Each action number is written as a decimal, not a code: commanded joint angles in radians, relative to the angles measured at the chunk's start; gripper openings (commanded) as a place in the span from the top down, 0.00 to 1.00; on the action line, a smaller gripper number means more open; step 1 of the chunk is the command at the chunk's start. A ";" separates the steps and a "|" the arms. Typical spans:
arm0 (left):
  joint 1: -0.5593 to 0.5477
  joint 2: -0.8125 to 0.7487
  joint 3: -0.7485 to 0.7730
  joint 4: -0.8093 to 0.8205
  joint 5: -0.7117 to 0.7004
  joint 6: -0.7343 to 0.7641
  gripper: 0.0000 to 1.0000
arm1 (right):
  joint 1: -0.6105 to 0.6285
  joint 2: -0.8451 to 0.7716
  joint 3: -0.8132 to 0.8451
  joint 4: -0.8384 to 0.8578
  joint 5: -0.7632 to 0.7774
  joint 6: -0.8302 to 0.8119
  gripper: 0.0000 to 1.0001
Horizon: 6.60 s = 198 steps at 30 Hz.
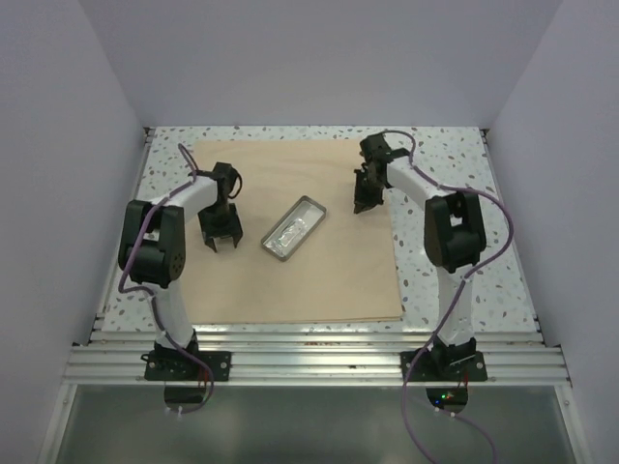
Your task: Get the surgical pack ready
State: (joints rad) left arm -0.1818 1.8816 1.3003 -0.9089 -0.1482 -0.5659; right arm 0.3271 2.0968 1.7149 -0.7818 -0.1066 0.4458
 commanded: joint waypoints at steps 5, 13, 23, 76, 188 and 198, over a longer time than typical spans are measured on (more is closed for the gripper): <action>0.015 0.223 0.200 -0.077 0.009 -0.035 0.44 | -0.052 0.091 -0.069 0.068 0.011 -0.053 1.00; 0.015 0.459 0.517 -0.130 0.070 0.024 0.47 | -0.117 -0.073 -0.490 0.073 0.007 0.091 1.00; 0.016 0.614 0.772 0.005 0.363 0.176 0.46 | -0.073 -0.337 -0.836 0.182 -0.162 0.185 1.00; 0.041 -0.300 -0.032 0.053 0.098 0.141 0.53 | 0.039 -0.380 -0.314 -0.164 0.212 -0.160 0.50; 0.041 -0.872 -0.207 -0.226 0.151 -0.120 0.51 | 1.058 -0.636 -0.551 -0.011 0.619 0.065 1.00; 0.041 -0.768 -0.156 -0.213 -0.079 -0.072 0.50 | 0.709 -0.358 -0.191 0.050 0.562 -0.298 1.00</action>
State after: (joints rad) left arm -0.1459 1.0634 1.1007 -1.1610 -0.1280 -0.6765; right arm 1.0863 1.6501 1.4166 -0.7704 0.4541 0.2977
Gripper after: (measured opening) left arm 0.494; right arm 0.016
